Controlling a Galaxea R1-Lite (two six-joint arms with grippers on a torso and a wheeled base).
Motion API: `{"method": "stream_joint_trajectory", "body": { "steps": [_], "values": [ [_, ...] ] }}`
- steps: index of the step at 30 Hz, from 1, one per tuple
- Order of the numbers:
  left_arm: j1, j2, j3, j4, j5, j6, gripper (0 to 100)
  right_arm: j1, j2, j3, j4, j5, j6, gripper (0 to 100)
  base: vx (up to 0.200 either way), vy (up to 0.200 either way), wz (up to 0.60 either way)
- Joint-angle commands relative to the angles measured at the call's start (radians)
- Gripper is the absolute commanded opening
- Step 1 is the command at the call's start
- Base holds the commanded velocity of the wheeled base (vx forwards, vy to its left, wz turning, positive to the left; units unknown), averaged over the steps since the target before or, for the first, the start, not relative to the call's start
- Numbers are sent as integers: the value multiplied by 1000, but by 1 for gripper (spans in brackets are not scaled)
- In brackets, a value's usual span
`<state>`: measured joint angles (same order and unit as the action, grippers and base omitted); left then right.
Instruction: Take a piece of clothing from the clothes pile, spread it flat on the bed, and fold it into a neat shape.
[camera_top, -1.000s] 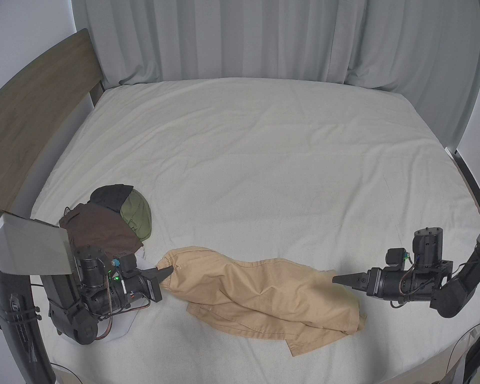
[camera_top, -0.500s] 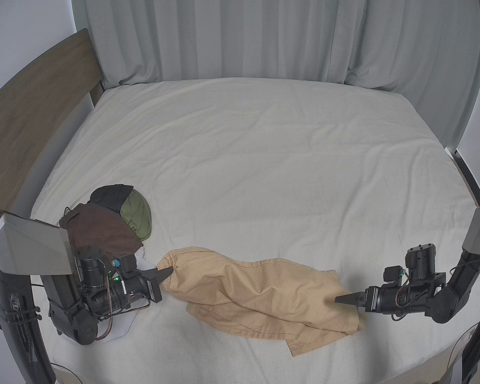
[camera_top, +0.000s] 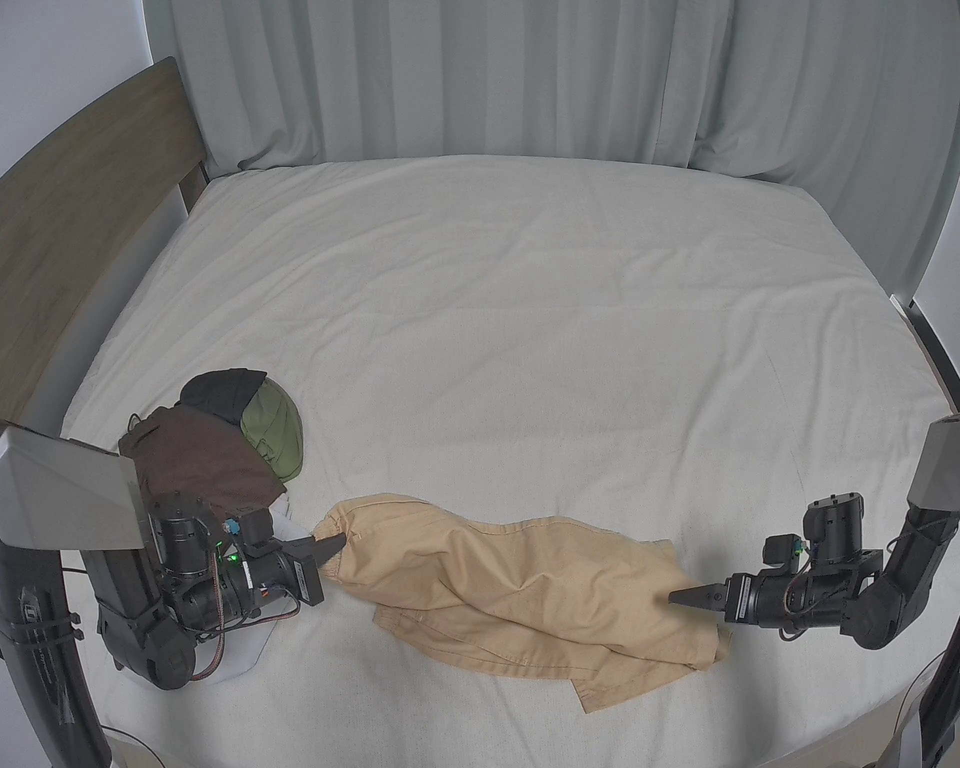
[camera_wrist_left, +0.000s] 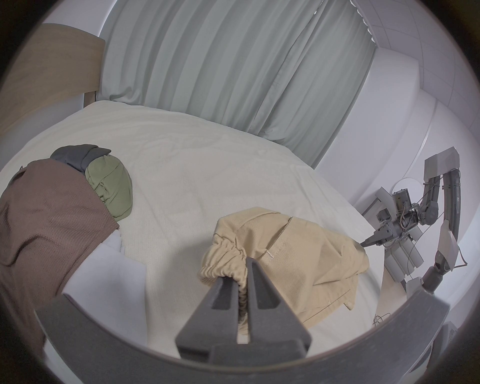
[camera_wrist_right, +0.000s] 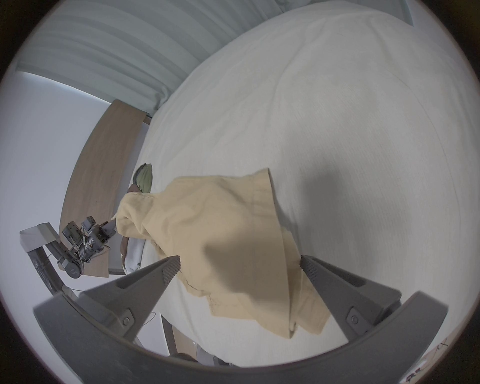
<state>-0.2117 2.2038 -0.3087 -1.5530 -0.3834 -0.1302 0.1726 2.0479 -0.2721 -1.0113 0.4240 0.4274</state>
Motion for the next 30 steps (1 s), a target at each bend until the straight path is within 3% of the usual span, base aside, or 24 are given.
{"method": "stream_joint_trajectory", "body": {
  "steps": [1,18,24,30],
  "values": [
    [0,-1,0,-2,0,0,0,7,6,4,-40,5,4,100,0,0,0],
    [0,2,2,-2,0,1,0,30,-3,90,-116,35,-7,100,0,0,0],
    [0,10,2,-2,0,3,0,28,-9,119,-133,84,-68,100,0,0,0],
    [-2,14,2,-2,0,3,0,28,2,137,-283,119,-67,100,0,0,0]
  ]
}}
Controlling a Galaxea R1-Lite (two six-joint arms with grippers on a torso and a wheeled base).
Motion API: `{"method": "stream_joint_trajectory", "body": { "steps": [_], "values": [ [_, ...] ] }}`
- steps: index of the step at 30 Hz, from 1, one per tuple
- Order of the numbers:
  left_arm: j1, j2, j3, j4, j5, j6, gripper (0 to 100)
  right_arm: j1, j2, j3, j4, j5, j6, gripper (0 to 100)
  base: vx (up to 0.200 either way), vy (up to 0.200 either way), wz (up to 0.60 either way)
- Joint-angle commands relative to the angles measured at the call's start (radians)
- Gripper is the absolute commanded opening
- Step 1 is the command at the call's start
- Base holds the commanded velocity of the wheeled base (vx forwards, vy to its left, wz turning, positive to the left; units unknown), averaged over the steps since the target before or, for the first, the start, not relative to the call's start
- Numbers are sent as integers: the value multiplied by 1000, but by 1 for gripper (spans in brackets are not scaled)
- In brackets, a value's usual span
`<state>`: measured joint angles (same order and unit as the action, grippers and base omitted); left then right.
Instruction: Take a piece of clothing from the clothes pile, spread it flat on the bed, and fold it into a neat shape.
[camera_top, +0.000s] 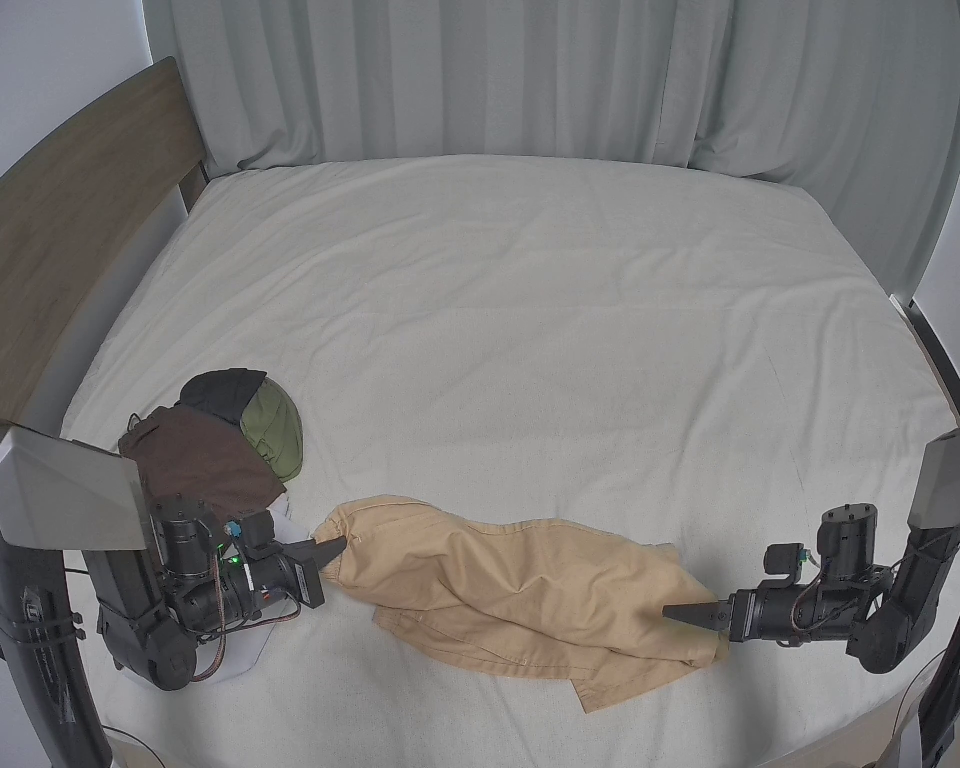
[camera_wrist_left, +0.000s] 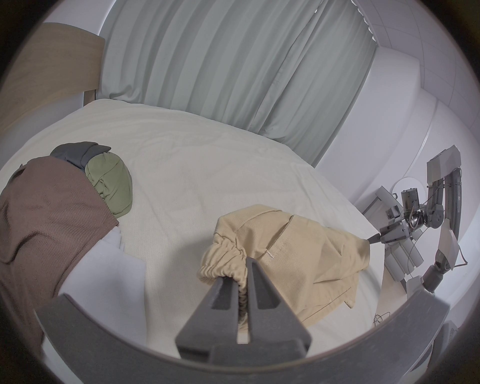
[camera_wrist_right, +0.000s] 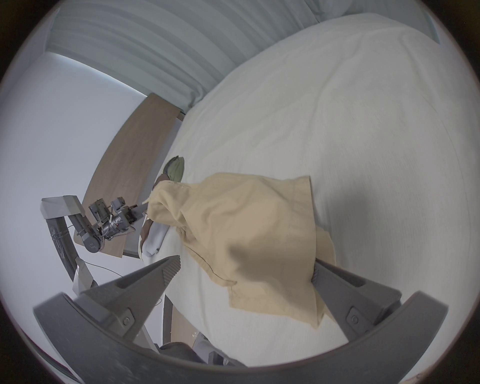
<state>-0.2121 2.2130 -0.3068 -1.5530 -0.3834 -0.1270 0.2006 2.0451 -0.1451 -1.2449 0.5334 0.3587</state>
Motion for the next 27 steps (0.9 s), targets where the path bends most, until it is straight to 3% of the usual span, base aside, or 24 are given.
{"method": "stream_joint_trajectory", "body": {
  "steps": [1,9,12,13,27],
  "values": [
    [-1,5,0,-2,0,0,0,-3,9,9,-73,7,3,100,0,0,0],
    [2,4,-5,-2,0,0,0,-15,182,13,-297,0,12,100,0,0,0],
    [7,4,-6,-2,0,0,0,-17,188,15,-298,2,17,100,0,0,0],
    [10,5,-8,-2,0,0,0,-15,184,16,-297,8,17,0,0,0,0],
    [48,24,-21,-2,0,-2,0,3,84,130,-295,60,0,0,0,0,0]
  ]
}}
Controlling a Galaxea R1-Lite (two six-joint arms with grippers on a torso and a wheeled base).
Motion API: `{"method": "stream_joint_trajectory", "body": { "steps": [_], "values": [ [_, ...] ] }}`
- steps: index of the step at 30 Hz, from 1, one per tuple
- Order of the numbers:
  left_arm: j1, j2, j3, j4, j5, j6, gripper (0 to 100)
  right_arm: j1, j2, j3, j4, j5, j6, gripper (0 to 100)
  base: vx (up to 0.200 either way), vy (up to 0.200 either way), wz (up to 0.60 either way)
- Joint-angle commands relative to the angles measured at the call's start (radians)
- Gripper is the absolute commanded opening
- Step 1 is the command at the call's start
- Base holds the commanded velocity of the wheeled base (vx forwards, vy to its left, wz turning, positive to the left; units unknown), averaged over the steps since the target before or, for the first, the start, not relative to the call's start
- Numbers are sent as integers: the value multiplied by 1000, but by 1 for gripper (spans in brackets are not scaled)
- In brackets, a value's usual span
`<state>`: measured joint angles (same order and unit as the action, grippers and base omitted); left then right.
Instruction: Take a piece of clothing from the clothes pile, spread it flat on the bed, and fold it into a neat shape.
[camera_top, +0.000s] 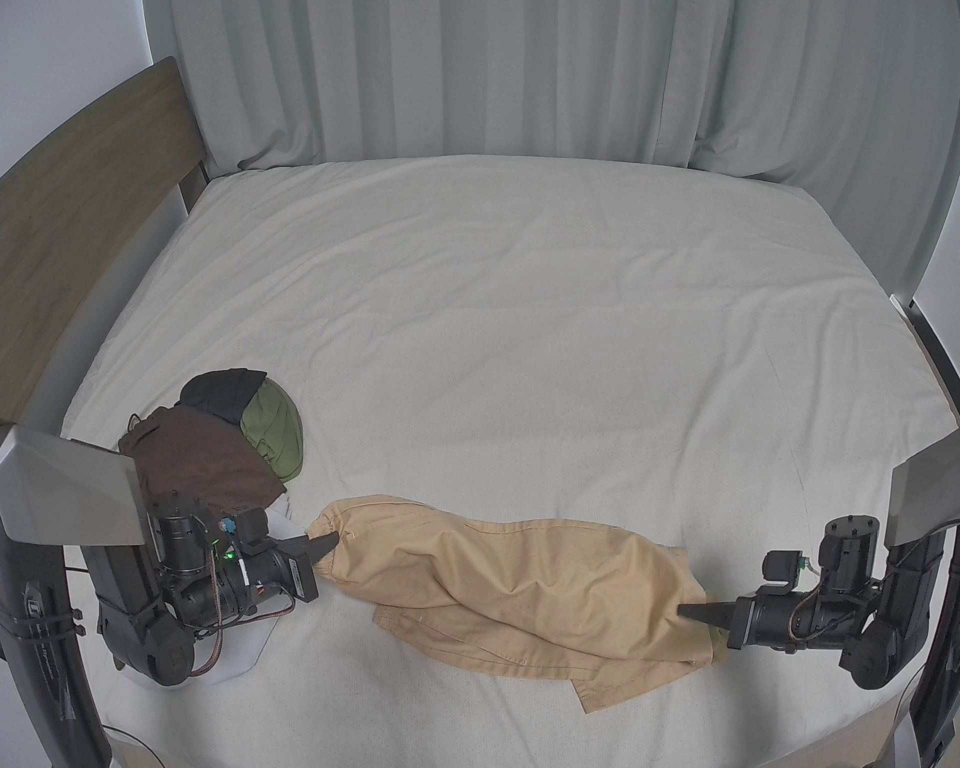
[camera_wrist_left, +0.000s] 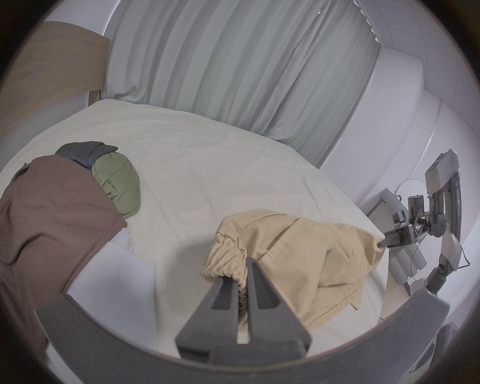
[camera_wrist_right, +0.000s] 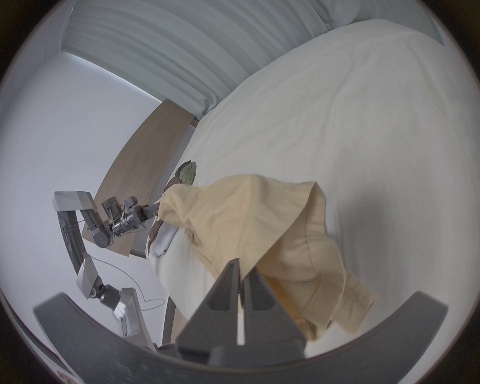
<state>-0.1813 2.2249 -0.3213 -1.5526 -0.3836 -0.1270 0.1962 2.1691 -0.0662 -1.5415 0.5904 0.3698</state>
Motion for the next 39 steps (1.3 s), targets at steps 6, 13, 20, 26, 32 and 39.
{"method": "stream_joint_trajectory", "body": {
  "steps": [6,13,20,26,32,39],
  "values": [
    [28,21,-9,-3,0,-2,0,31,23,66,70,3,-71,0,0,0,0],
    [28,21,-12,-3,0,-2,0,42,61,66,142,3,-118,0,0,0,0],
    [28,21,-5,-3,0,0,0,57,67,66,164,-6,-120,0,0,0,0],
    [25,22,-2,-3,0,0,0,58,67,66,164,-6,-120,100,0,0,0],
    [25,21,-4,-3,0,1,0,49,38,66,123,-4,-118,100,0,0,0],
    [20,21,-4,-3,0,0,0,-14,-2,52,-2,-4,-71,100,0,0,0]
  ]
}}
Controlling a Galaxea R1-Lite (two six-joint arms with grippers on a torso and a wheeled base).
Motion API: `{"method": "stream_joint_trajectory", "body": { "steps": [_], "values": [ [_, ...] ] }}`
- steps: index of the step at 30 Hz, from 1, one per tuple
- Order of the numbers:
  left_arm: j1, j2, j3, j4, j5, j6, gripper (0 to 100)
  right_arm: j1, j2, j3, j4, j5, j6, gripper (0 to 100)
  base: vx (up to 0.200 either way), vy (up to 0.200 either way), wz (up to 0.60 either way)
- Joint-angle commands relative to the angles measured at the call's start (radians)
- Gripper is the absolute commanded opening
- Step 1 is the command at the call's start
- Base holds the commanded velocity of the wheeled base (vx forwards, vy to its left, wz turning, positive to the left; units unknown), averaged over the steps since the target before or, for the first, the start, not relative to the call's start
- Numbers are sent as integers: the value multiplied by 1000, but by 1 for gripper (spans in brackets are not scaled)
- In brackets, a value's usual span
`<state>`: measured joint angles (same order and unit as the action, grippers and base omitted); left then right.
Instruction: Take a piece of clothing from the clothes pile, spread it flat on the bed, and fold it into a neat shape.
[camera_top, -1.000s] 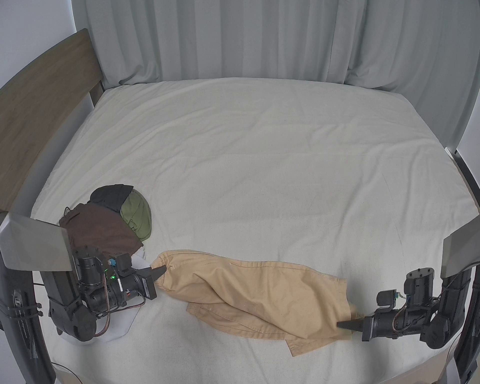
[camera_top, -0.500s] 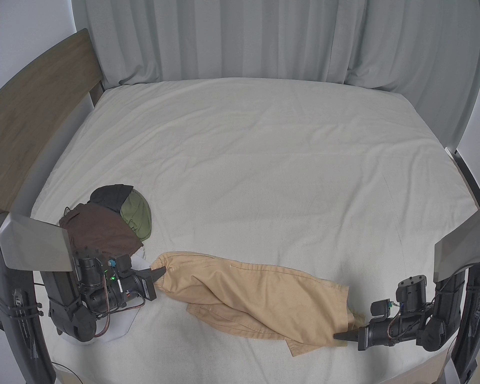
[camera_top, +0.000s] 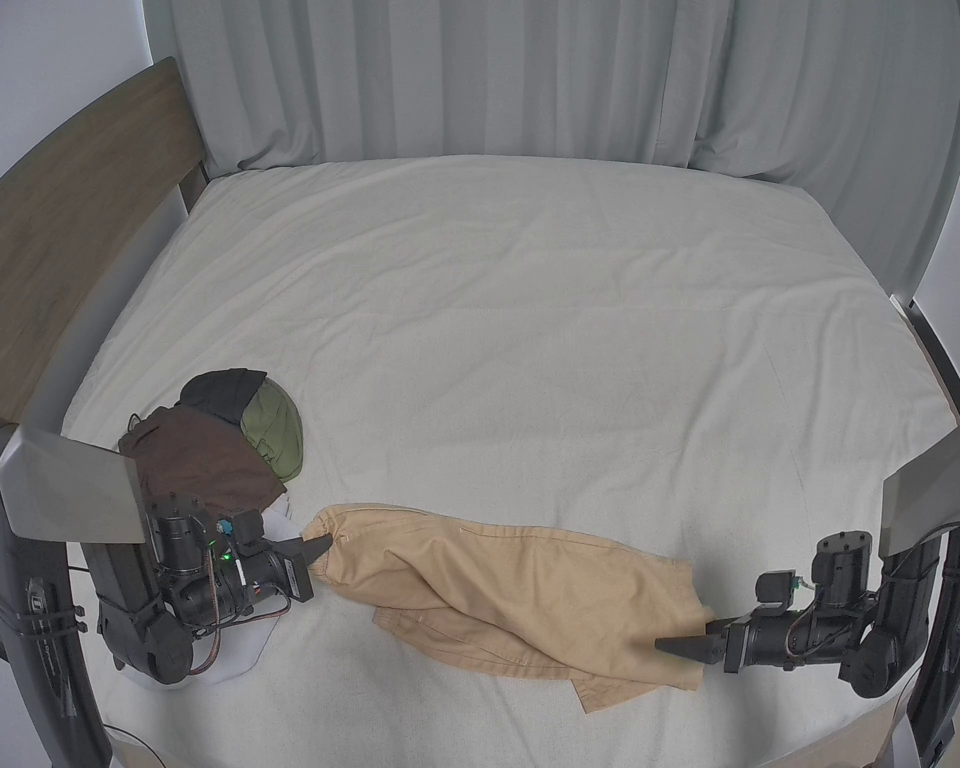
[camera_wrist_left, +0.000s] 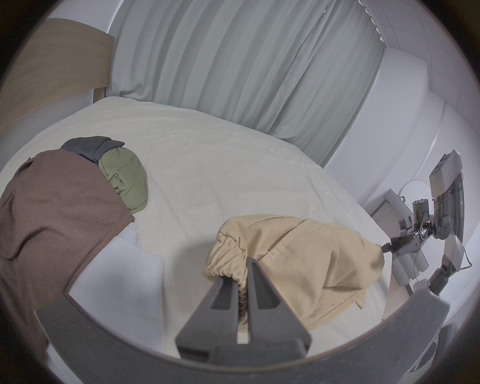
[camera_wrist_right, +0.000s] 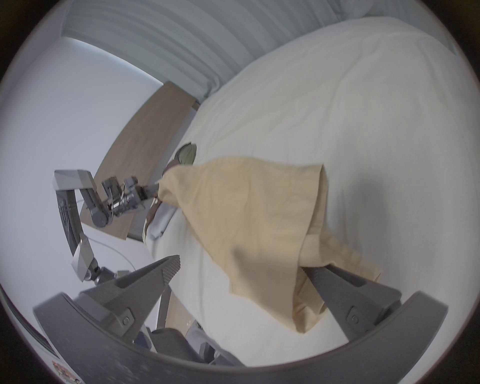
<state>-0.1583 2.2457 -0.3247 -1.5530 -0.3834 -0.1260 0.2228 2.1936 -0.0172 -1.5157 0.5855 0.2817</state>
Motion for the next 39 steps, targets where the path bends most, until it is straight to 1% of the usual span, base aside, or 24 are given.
{"method": "stream_joint_trajectory", "body": {
  "steps": [1,4,7,12,19,22,26,27,28,29,35,39],
  "values": [
    [-3,0,-1,-2,0,0,0,-46,-25,-1,-27,0,17,100,0,0,0],
    [-4,0,-1,-2,0,0,0,-85,-15,-49,-26,0,22,100,0,0,0],
    [-6,0,-1,-2,0,0,0,-103,-8,-86,-26,0,39,100,0,0,0],
    [-7,0,-1,-2,0,0,0,-111,-2,-119,-26,-1,91,100,0,0,0],
    [-6,-3,-1,-2,0,0,0,-118,2,-118,-26,-1,91,100,0,0,0],
    [-7,-3,-1,-2,0,0,0,-106,14,-144,-26,-6,99,100,0,0,0],
    [-7,-3,-1,-2,-2,0,0,-89,80,-188,-26,-76,108,100,0,0,0],
    [-7,-3,-1,-2,-2,0,0,-89,83,-188,-26,-79,109,100,0,0,0],
    [-7,-3,-1,-2,0,0,0,-69,103,-191,-26,-92,131,100,0,0,0],
    [-7,-3,-1,-2,0,0,0,-62,106,-194,-26,-93,137,100,0,0,0],
    [-7,-5,-1,-2,0,0,0,3,104,-231,-26,-96,255,100,0,0,0],
    [-7,-5,-1,-2,0,0,0,12,104,-236,-27,-96,267,100,0,0,0]
  ]
}}
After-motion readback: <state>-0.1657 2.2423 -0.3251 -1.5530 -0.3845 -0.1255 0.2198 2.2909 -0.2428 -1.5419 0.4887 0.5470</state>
